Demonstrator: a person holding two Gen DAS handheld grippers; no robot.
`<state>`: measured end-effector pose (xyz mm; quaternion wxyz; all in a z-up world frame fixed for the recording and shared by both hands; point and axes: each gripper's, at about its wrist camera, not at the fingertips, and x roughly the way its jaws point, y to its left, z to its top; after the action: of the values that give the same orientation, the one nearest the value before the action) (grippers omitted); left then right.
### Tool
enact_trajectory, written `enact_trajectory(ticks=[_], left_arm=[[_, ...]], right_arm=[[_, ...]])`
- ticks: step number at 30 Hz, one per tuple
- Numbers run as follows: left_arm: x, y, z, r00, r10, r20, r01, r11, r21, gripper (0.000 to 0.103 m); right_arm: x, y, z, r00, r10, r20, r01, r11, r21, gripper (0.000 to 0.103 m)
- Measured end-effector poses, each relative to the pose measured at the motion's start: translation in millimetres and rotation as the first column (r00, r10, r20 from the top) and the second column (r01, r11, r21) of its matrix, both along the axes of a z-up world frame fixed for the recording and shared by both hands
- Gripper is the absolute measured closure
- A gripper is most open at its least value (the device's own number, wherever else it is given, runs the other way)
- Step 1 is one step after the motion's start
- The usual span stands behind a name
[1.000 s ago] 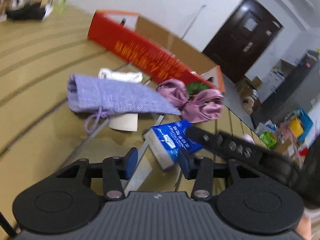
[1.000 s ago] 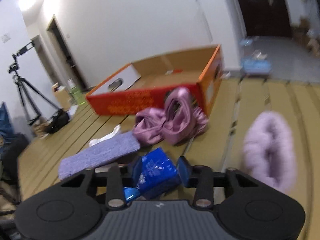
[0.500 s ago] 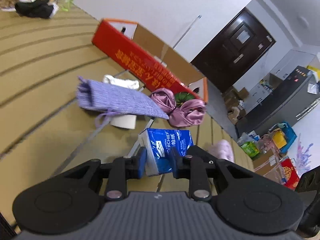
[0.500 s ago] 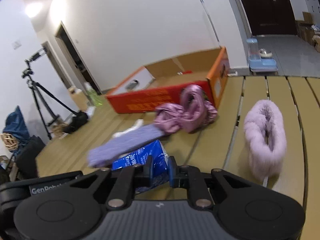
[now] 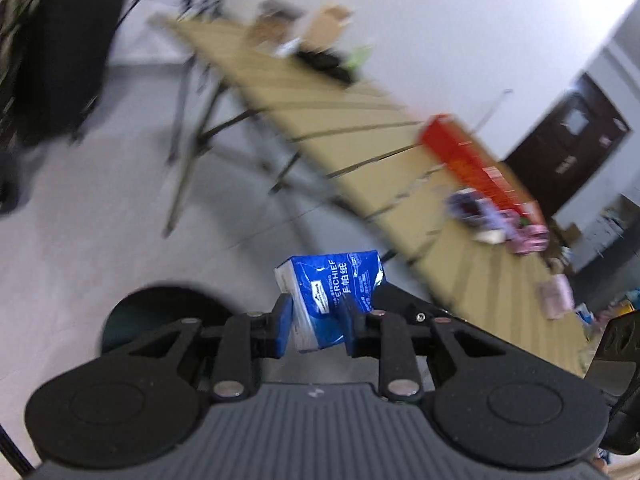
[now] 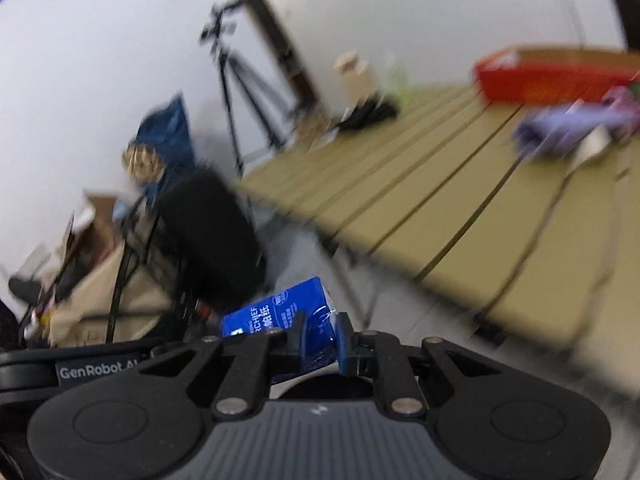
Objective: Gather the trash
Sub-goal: 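Carry the milk carton over the bin and open both grippers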
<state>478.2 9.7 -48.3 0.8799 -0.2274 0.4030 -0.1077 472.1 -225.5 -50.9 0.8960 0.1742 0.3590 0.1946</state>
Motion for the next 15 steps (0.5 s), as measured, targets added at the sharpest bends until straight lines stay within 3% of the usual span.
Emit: enact_trajectory(ticks=[7, 9, 11, 15], left_arm=[[39, 39, -70, 0.981, 0.029, -0.192, -0.035, 0.999, -0.032, 0.077], [57, 40, -85, 0.973, 0.036, -0.229, -0.033, 0.999, 0.02, 0.077], [73, 37, -97, 0.969, 0.034, -0.245, -0.015, 0.996, 0.083, 0.064], [96, 28, -121, 0.966, -0.011, -0.259, 0.07, 0.973, 0.22, 0.06]], right_arm=[[30, 43, -66, 0.987, 0.011, -0.158, -0.017, 0.999, -0.032, 0.089], [43, 47, -86, 0.982, 0.01, -0.191, -0.023, 0.998, -0.067, 0.089], [55, 51, -106, 0.978, 0.0, -0.21, -0.031, 0.989, -0.146, 0.086], [68, 47, -126, 0.966, 0.034, -0.257, -0.103, 0.961, -0.258, 0.086]])
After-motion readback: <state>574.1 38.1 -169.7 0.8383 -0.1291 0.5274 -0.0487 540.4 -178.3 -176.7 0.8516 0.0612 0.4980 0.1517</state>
